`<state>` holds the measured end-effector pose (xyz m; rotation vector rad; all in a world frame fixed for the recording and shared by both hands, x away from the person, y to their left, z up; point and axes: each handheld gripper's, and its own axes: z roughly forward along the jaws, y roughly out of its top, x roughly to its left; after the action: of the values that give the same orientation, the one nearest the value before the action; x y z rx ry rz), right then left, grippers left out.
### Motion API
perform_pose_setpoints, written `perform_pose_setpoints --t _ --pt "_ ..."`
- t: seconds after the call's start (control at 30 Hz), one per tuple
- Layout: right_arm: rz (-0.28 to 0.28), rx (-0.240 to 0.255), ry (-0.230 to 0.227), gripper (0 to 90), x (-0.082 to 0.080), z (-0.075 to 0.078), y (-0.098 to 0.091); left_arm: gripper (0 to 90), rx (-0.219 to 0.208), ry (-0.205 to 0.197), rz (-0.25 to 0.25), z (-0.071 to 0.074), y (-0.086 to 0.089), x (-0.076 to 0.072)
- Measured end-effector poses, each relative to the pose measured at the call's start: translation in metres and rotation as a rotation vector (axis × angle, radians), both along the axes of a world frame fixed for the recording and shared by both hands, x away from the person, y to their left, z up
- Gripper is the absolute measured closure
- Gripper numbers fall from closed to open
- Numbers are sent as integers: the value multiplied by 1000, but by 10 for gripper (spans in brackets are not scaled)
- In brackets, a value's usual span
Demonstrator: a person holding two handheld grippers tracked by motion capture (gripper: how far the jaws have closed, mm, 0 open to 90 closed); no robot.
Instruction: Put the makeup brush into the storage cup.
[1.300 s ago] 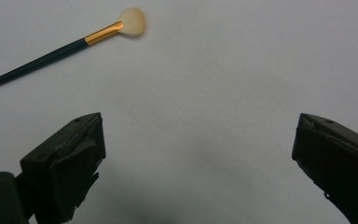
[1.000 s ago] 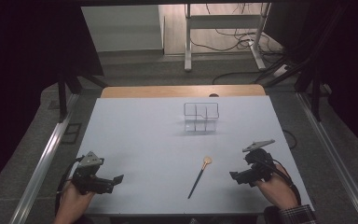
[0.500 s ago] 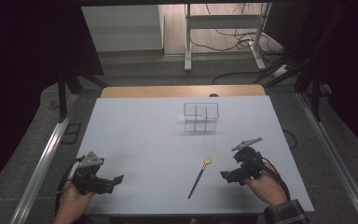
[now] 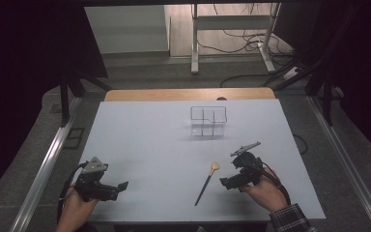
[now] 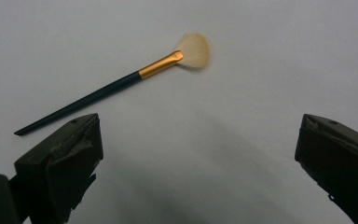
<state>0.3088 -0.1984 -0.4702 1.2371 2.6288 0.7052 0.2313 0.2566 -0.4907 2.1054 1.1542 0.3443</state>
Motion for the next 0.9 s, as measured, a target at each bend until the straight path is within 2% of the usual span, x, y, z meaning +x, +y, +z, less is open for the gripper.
perform_pose_setpoints --t 0.5,0.9 --pt "-3 11 30 1 3 -6 19 0 10 0 -4 0 -1 0" --pt "-3 -14 34 22 6 -12 34 0 16 2 -8 -1 -2 0"
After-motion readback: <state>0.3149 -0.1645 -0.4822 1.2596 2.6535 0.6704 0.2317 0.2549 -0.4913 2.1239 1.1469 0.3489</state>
